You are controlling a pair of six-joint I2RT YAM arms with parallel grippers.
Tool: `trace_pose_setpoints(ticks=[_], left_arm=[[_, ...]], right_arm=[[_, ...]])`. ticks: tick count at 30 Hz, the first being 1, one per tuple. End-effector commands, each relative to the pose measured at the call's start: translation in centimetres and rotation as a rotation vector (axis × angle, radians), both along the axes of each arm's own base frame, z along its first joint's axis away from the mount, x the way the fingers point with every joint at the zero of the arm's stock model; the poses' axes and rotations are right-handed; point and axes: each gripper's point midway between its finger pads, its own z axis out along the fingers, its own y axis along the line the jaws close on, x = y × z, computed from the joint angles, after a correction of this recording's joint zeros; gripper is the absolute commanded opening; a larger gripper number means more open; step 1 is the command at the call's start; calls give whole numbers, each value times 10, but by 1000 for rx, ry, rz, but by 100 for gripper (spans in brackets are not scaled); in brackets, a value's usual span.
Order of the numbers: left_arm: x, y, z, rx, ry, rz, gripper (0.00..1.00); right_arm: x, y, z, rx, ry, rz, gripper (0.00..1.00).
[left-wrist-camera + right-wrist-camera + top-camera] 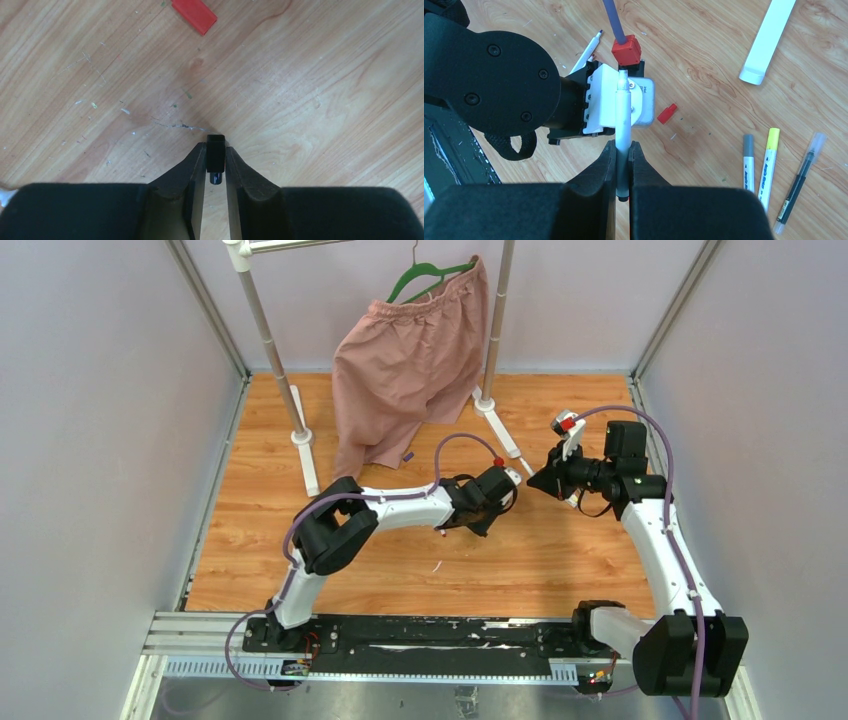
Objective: Insert the pens into the pen caps
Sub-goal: Move the pen cap to the center of the board.
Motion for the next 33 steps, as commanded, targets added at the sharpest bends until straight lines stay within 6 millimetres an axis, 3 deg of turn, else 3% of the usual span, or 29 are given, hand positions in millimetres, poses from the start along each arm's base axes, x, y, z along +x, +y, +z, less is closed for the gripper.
trace_pose_setpoints(ticks=[1,5,8,12,20,28,33], left_arm=[[-4,-1,-8,37,9,-27,21],[-10,3,-4,45,21,-50,8],[-20,14,3,54,25,-74,7],[-44,43,5,102,46,-107,7],[-85,92,-2,166,91,-104,8],[-94,104,-19,240,118,-103,12],[-95,110,-26,297,133,-106,23]], right_arm=[[-1,-2,14,21,-16,-7,0],[-1,-2,14,23,-15,-7,0],[-1,-2,15,25,-17,-6,0],[-2,-1,15,29,-16,-1,0],[-2,0,15,36,-11,4,0],[-2,1,14,42,-5,7,0],[-3,1,15,44,-5,9,0]])
